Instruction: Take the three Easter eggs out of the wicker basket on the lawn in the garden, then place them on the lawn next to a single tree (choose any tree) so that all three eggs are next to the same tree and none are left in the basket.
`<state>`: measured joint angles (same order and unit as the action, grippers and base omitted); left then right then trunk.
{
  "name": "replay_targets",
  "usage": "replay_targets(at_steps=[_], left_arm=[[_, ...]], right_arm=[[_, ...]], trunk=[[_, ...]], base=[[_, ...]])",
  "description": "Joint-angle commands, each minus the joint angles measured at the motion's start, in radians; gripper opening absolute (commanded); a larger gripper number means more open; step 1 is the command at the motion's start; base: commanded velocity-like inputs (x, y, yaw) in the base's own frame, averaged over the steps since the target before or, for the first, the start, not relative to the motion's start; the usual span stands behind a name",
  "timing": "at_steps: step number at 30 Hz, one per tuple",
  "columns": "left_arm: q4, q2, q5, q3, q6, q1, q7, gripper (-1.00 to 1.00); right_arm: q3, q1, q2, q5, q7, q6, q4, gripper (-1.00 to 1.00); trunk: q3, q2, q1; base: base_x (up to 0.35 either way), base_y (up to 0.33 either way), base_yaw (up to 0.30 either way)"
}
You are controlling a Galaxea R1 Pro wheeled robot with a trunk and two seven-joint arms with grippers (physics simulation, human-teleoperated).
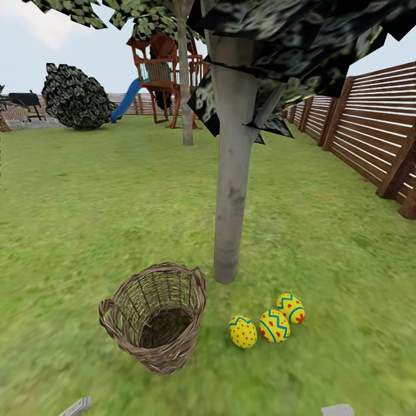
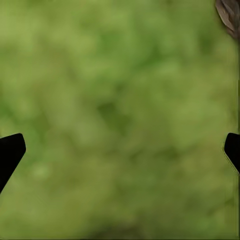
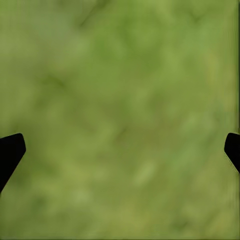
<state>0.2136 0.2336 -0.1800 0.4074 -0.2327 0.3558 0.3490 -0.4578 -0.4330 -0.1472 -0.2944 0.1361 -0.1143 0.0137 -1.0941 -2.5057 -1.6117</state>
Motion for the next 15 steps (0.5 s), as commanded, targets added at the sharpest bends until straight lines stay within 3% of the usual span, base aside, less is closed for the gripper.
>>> replay_targets(at_steps=[1, 15], left_arm=[[0.001, -0.001, -0.01, 0.002, -0.01, 0.0, 0.001, 1.0], [0.0, -0.016, -0.01, 0.002, -0.01, 0.0, 0.0, 1.0]], right_arm=[[-0.008, 0.0, 0.0, -0.009, 0.002, -0.002, 0.0, 1.0], [-0.008, 0.0, 0.001, -0.014, 0.002, -0.001, 0.0, 1.0]], trunk=[[0.003, 0.0, 0.001], [0.057, 0.003, 0.007]], base=[[0.0, 0.0, 0.0], [0.0, 0.0, 0.0]])
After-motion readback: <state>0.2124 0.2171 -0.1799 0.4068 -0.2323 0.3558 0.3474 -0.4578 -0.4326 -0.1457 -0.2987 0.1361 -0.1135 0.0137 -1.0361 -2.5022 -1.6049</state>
